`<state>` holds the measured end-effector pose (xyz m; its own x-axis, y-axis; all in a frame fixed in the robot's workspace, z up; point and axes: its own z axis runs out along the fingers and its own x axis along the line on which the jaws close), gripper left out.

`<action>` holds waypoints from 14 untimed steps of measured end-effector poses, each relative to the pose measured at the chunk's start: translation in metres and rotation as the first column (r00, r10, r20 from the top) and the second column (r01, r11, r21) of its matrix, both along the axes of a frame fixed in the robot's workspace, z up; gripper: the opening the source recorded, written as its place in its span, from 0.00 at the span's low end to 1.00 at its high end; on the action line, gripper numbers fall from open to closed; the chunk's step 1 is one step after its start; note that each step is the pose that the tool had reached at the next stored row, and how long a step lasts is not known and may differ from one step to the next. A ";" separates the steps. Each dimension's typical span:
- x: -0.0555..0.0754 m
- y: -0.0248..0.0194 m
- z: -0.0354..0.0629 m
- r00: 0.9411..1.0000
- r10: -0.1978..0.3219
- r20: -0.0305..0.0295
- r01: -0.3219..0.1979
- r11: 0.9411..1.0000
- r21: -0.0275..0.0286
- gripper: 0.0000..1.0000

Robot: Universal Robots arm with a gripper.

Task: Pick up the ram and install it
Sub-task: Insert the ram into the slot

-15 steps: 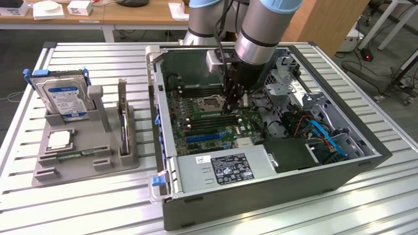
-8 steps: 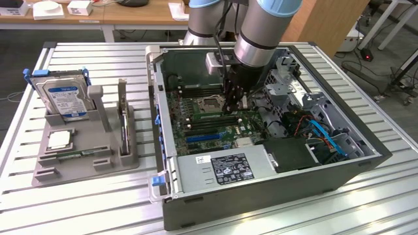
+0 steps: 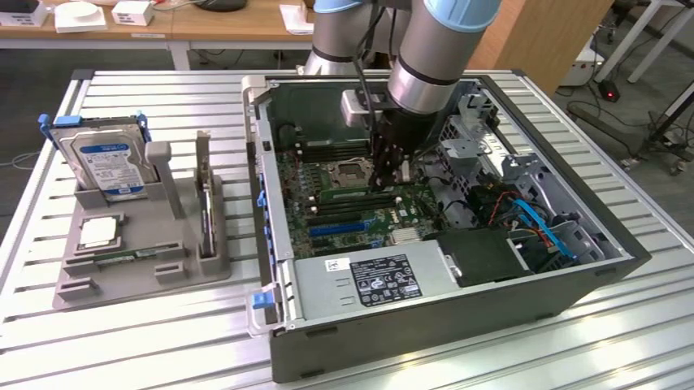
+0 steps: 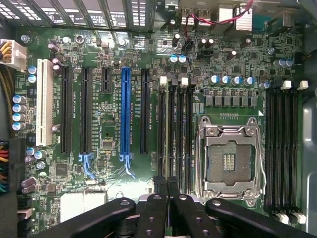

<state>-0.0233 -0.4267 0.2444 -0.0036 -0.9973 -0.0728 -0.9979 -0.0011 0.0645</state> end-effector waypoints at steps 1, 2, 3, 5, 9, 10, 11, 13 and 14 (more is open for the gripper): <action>0.000 0.0000 -0.0005 1.000 0.000 0.000 0.000 1.000 0.000 0.11; 0.000 0.0000 -0.0010 1.000 0.000 0.000 0.000 1.000 0.000 0.11; 0.000 0.0000 -0.0014 1.000 0.000 0.000 0.000 1.000 0.000 0.11; 0.000 0.0000 -0.0021 1.000 0.000 0.000 0.000 1.000 0.000 0.11; 0.000 0.0000 -0.0039 1.000 0.000 0.000 0.000 1.000 0.000 0.11; 0.000 0.0000 -0.0044 1.000 0.000 0.000 0.000 1.000 0.000 0.11; 0.000 0.0000 -0.0048 1.000 0.000 0.000 0.000 1.000 0.000 0.11; 0.000 0.0000 -0.0057 1.000 0.000 0.000 0.000 1.000 0.000 0.11; 0.000 0.0000 -0.0060 1.000 0.000 0.000 0.000 1.000 0.000 0.11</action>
